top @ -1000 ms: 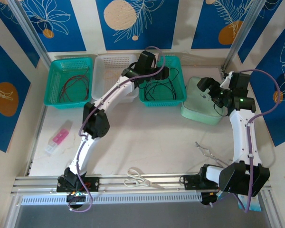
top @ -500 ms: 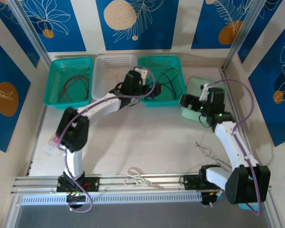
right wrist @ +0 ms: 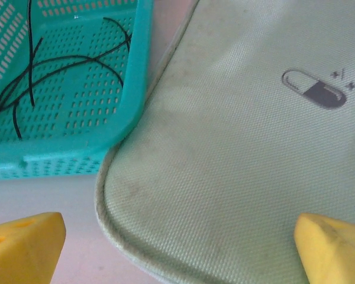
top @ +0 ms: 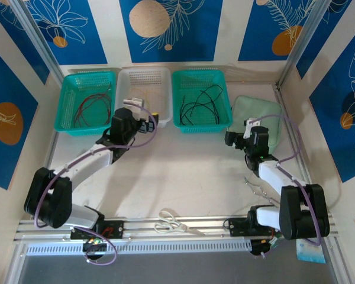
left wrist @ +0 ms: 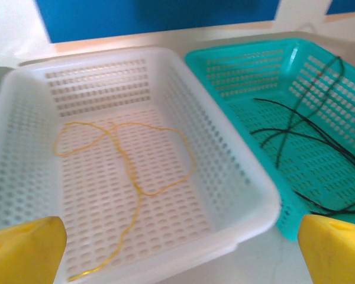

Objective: Untangle the cables

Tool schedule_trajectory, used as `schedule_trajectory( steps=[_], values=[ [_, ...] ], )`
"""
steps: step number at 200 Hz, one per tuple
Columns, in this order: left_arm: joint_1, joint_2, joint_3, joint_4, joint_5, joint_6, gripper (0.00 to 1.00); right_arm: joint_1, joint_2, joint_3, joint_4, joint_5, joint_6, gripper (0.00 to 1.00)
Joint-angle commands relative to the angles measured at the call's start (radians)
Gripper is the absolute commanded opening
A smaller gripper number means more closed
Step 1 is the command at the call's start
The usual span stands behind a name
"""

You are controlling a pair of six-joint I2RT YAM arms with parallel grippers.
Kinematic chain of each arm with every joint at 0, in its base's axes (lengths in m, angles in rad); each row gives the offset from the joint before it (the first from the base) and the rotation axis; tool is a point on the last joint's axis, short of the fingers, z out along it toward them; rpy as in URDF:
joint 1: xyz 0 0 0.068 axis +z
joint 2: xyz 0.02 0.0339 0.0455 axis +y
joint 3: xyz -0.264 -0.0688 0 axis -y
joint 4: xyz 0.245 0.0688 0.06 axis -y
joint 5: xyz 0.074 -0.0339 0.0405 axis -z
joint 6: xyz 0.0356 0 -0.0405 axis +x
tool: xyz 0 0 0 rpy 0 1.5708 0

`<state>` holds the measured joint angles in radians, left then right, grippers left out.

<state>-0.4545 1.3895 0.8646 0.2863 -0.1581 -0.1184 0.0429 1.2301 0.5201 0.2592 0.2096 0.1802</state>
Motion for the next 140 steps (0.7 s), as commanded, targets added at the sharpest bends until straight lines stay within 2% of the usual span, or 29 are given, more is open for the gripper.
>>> schedule_trajectory(
  steps=[1,29,45,62,73,85,140],
  values=[
    [0.005,-0.056,0.002,-0.09,0.023,-0.013,0.99,0.003,-0.008,0.142,-0.149,-0.086,0.071,0.99],
    [0.009,-0.096,-0.026,-0.14,0.026,-0.038,0.99,0.043,-0.016,0.288,-0.333,-0.111,0.165,0.99],
    [0.014,-0.118,-0.048,-0.149,0.026,-0.058,0.99,0.051,0.04,0.416,-0.474,-0.141,0.26,0.99],
    [0.016,-0.134,-0.061,-0.159,0.03,-0.064,0.99,0.036,0.163,0.57,-0.597,-0.242,0.36,0.99],
    [0.016,-0.138,-0.065,-0.163,0.035,-0.071,0.99,0.029,0.266,0.663,-0.628,-0.363,0.386,0.99],
    [0.016,-0.135,-0.064,-0.162,0.052,-0.071,0.99,0.034,0.362,0.756,-0.65,-0.426,0.413,0.99],
    [0.017,-0.113,-0.048,-0.176,0.062,-0.092,0.99,0.034,0.755,1.213,-0.827,-0.488,0.446,0.99]
  ],
)
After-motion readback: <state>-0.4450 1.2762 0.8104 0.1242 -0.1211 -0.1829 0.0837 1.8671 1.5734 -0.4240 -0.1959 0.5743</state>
